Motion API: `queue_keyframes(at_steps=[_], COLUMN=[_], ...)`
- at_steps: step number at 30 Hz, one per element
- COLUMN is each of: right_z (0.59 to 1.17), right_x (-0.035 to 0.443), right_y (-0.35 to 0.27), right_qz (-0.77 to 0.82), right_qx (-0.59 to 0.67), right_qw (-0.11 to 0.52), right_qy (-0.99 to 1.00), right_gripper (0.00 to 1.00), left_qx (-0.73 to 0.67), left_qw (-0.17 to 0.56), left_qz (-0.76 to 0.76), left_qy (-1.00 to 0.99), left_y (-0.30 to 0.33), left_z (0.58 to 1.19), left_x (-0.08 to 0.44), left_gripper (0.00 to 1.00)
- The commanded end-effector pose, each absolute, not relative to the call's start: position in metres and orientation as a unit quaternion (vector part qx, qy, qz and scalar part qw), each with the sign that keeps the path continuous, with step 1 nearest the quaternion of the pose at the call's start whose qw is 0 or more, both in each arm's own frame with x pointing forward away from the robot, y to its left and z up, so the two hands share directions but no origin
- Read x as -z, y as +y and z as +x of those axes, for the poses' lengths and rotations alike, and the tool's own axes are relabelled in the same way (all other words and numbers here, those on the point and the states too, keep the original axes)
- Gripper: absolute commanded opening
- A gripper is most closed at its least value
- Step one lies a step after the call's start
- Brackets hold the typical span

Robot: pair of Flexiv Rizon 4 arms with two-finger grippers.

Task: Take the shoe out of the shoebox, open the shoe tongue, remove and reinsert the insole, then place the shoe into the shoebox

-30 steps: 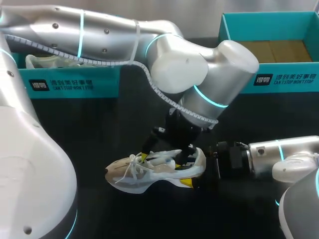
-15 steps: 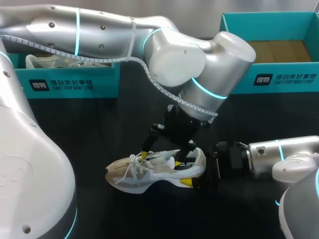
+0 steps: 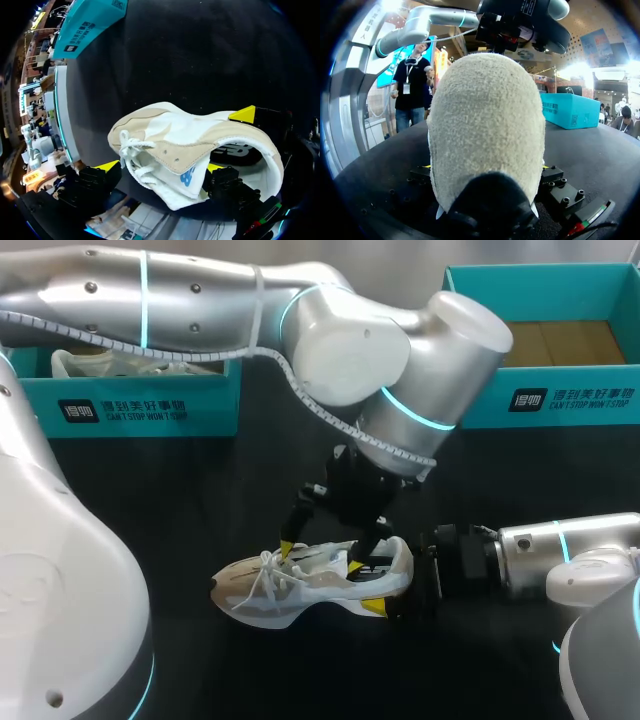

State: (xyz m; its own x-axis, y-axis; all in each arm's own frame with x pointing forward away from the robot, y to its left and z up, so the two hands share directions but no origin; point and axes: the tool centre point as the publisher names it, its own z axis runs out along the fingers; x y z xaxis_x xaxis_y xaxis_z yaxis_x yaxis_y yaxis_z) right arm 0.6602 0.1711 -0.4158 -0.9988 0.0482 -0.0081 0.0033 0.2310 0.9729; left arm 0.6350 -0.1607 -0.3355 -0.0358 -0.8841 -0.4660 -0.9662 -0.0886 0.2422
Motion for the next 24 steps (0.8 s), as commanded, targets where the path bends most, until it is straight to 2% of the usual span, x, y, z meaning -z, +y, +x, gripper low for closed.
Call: queue_keyframes(at_steps=[1,24], right_z=[0.66,0.66], right_x=[0.415,0.415], right_y=[0.172,0.172], right_qz=[0.017,0.017], right_qx=[-0.618,-0.618], right_qw=[0.018,0.018], right_qy=[0.786,0.786], right_gripper=[0.0,0.0], left_qx=[-0.245,-0.229], left_qw=[0.146,0.174], left_qz=[-0.82,-0.815], left_qy=[0.495,0.502], left_y=[-0.174,-0.161], left_z=[0.632,0.636], left_x=[0.343,0.332], left_gripper=[1.0,1.0])
